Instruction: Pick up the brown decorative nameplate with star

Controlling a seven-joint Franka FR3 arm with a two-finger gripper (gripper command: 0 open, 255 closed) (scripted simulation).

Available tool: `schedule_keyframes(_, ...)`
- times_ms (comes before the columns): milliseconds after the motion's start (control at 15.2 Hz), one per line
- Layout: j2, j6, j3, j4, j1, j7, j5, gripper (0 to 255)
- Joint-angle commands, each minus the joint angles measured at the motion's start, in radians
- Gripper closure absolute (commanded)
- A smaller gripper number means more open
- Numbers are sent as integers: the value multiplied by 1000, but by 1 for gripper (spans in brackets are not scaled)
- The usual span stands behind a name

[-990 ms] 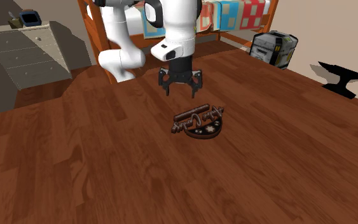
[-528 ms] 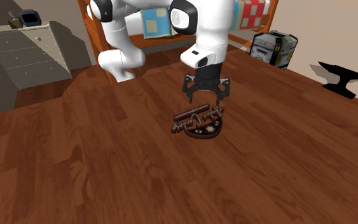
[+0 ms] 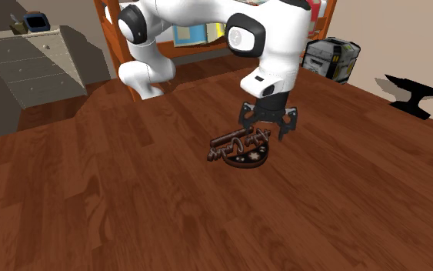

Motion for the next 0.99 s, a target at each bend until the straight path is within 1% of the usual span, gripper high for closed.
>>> schedule_keyframes(0,2,27,-1,-25,-2,3,-2,0)
schedule_keyframes(132,3,61,-3,-59,-6,5,-4,0)
schedule_keyframes(264,3,61,-3,-59,-6,5,-4,0)
schedule_keyframes(330,3,60,-2,-59,-6,6,-3,255)
schedule_keyframes(924,3,61,-3,-59,-7,5,-4,255)
